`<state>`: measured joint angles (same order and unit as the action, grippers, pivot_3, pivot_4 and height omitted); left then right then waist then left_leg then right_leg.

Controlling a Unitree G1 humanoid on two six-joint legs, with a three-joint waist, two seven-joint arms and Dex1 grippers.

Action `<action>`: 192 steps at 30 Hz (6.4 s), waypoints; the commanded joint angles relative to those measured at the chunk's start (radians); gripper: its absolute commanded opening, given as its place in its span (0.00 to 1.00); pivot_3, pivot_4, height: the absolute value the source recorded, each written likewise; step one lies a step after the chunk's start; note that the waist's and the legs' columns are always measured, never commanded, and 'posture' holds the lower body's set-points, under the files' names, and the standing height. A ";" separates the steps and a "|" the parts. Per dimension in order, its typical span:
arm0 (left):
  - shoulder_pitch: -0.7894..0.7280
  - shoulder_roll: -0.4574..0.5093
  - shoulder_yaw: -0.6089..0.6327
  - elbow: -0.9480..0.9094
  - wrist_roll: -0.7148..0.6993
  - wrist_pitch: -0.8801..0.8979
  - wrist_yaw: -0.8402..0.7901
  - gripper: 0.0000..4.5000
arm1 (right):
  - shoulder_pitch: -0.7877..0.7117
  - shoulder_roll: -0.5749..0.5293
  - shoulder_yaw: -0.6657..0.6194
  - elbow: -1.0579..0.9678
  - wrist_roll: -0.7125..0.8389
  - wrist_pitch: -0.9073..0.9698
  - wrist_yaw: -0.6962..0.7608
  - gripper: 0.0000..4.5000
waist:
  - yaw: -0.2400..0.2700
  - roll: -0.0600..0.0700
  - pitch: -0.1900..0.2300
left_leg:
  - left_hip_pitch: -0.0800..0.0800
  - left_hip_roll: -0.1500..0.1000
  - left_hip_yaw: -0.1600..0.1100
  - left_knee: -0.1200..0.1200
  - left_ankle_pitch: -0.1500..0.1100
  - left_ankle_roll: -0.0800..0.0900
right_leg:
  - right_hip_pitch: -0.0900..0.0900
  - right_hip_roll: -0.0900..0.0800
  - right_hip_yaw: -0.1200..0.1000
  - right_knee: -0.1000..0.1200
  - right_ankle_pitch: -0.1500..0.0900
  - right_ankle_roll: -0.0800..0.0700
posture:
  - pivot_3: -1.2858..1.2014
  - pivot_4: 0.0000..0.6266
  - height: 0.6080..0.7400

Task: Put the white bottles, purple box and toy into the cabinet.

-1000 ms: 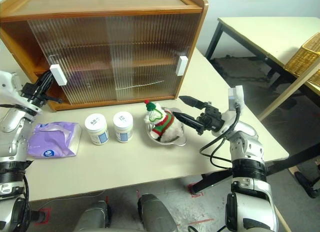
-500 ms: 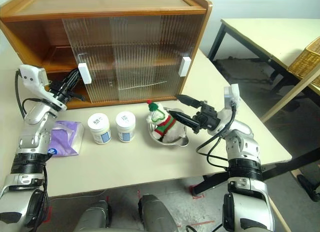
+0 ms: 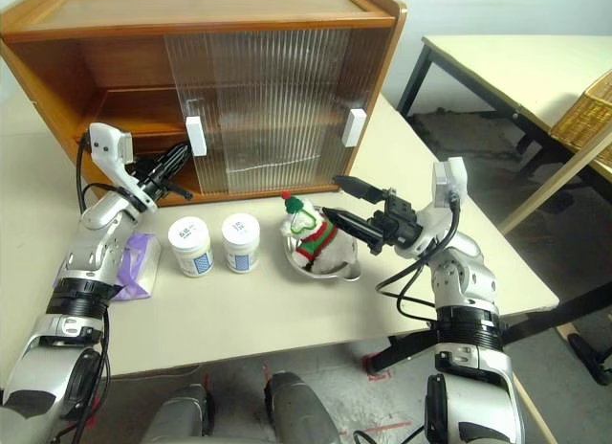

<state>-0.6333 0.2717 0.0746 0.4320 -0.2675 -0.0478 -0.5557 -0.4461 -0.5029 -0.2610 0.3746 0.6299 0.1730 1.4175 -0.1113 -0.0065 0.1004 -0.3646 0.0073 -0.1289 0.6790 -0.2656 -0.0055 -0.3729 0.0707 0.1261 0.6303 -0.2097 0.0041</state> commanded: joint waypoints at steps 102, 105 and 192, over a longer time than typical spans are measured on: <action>0.125 0.151 0.379 -0.562 -0.585 0.655 0.428 0.01 | 0.054 -0.071 0.024 -0.037 -0.039 -0.039 -0.012 1.00 | -0.034 0.000 0.001 | 0.000 0.008 0.006 -0.015 0.002 -0.010 | -0.011 0.003 0.002 0.001 -0.001 -0.013 | 0.43 0.16 1.00; 0.062 0.141 0.369 -0.485 -0.529 0.582 0.416 0.01 | 0.060 -0.070 0.023 -0.041 -0.041 -0.045 -0.017 1.00 | -0.034 0.000 0.001 | 0.000 0.008 0.006 -0.014 0.003 -0.009 | -0.010 0.003 0.002 0.001 -0.001 -0.012 | 0.42 0.15 1.00; 0.010 0.156 0.110 -0.384 -0.106 0.353 0.120 0.45 | 0.057 -0.066 0.057 -0.050 -0.049 -0.036 -0.017 1.00 | -0.043 -0.002 0.002 | -0.010 0.000 0.002 -0.008 0.001 0.002 | -0.005 0.001 0.002 -0.016 0.007 -0.004 | 0.43 0.17 1.00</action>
<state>-0.6566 0.4153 0.1698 0.0977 -0.3600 0.2806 -0.4227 -0.3934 -0.5640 -0.2099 0.3384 0.5762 0.1301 1.3959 -0.1540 -0.0083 0.1026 -0.3741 0.0070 -0.1268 0.6707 -0.2647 -0.0035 -0.3784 0.0713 0.1284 0.6143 -0.2025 0.0002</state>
